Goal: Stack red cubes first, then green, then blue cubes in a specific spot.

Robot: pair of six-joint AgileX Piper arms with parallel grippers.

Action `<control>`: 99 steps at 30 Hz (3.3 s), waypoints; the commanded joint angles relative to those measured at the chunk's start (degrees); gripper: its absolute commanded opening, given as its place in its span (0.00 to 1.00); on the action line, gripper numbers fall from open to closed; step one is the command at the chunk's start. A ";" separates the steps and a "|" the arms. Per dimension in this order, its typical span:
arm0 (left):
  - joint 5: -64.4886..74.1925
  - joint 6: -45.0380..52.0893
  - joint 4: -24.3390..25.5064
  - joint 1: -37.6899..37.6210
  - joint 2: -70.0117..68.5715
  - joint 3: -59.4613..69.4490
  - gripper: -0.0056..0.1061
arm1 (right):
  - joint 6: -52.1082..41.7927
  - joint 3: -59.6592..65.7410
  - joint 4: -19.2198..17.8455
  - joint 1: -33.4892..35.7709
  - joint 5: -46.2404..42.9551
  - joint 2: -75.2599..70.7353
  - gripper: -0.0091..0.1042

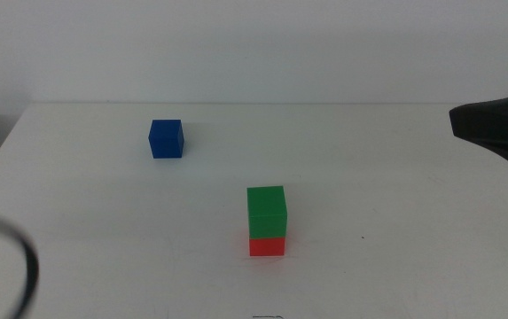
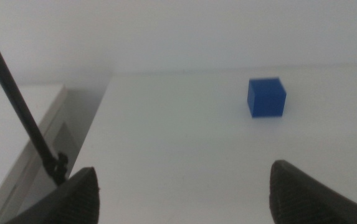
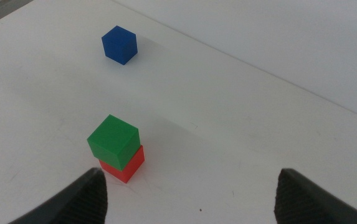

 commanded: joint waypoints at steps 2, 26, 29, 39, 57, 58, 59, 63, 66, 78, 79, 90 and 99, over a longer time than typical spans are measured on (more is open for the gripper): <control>3.98 -0.22 -0.05 -0.21 9.97 -10.25 0.89 | -0.71 -1.42 0.50 -0.16 -3.96 -0.46 0.83; 32.22 -2.43 -1.33 -1.85 54.97 -54.37 0.89 | -0.71 -1.42 0.50 -0.16 -3.96 -0.46 0.83; 36.17 -2.58 -1.18 -4.78 62.06 -62.29 0.89 | -0.71 -1.42 0.50 -0.16 -3.96 -0.46 0.83; 43.32 -6.09 -1.56 -9.52 83.87 -86.05 0.89 | -0.71 -1.42 0.50 -0.16 -3.96 -0.46 0.83; 44.37 -6.89 -3.12 -12.68 106.55 -107.33 0.89 | -0.71 -1.42 0.50 -0.16 -3.96 -0.46 0.83; 44.31 -6.89 -3.12 -12.68 107.21 -107.85 0.89 | -0.71 -1.42 0.50 -0.16 -3.96 -0.46 0.83; 44.11 -6.89 -3.23 -12.68 107.89 -108.30 0.89 | -0.71 -1.42 0.50 -0.16 -3.96 -0.46 0.83; 42.76 -6.94 -3.23 -12.68 109.95 -108.60 0.89 | -0.71 -1.42 0.50 -0.16 -3.96 -0.46 0.83; 40.95 -6.94 -3.23 -12.68 111.26 -108.60 0.89 | -0.71 -1.42 0.50 -0.16 -3.96 -0.46 0.83; 36.61 -6.42 -3.23 -12.49 114.97 -108.60 0.84 | -0.71 -1.42 0.50 -0.16 -3.96 -0.46 0.83; 36.55 -6.29 -3.23 -12.42 115.11 -108.60 0.81 | -0.71 -1.42 0.50 -0.16 -3.96 -0.46 0.83; 36.69 -6.22 -6.72 -11.43 115.16 -108.60 0.17 | -0.71 -1.42 0.50 -0.16 -3.96 -0.46 0.83; 47.95 -3.66 -9.31 -11.63 109.04 -107.48 0.04 | -0.71 -1.42 0.50 -0.16 -3.96 -0.46 0.83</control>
